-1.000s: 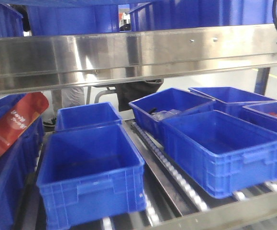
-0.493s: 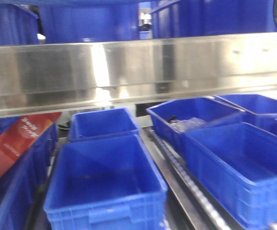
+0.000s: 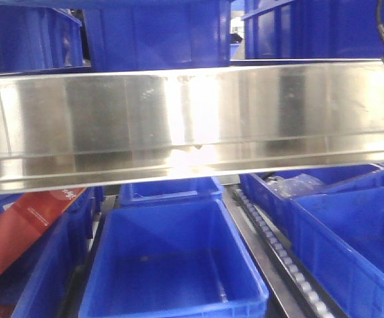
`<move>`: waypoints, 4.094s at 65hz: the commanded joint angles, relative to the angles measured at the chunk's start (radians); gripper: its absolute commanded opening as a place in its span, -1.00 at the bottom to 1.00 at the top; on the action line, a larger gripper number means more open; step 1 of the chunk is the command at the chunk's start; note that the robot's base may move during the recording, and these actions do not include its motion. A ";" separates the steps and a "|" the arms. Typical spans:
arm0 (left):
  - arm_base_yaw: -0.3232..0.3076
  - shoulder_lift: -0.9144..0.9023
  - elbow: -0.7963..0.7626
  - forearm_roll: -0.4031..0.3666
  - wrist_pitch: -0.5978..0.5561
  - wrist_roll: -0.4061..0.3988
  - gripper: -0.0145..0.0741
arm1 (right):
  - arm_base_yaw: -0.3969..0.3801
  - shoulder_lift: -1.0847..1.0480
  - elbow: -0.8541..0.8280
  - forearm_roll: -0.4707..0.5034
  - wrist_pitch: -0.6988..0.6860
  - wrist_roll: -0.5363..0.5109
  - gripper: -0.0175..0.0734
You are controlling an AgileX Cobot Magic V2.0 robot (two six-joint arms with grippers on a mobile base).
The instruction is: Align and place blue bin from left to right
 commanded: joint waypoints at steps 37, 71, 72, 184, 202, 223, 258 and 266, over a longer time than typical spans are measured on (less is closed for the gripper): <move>-0.008 -0.019 -0.017 -0.006 -0.068 0.024 -0.92 | -0.001 -0.026 -0.018 -0.016 -0.127 -0.026 -0.77; -0.008 -0.019 -0.017 -0.006 -0.068 0.024 -0.92 | -0.001 -0.026 -0.018 -0.016 -0.127 -0.026 -0.77; -0.008 -0.019 -0.017 -0.006 -0.068 0.024 -0.92 | -0.001 -0.026 -0.018 -0.016 -0.127 -0.026 -0.77; -0.008 0.157 -0.015 0.064 -0.130 -0.002 0.61 | -0.060 0.189 -0.018 -0.038 -0.157 -0.073 0.64; -0.008 0.055 -0.015 0.067 -0.054 -0.002 0.48 | -0.060 0.053 -0.018 -0.038 -0.087 -0.073 -0.15; -0.008 0.004 0.070 0.078 -0.054 0.006 -0.92 | -0.060 -0.010 0.037 -0.070 -0.046 -0.073 -0.77; 0.011 -0.597 0.863 0.083 -0.655 -0.012 -0.92 | -0.060 -0.516 0.895 -0.074 -0.698 -0.070 -0.77; 0.011 -0.720 0.969 0.083 -0.699 -0.012 -0.92 | -0.060 -0.664 1.047 -0.074 -0.759 -0.070 -0.77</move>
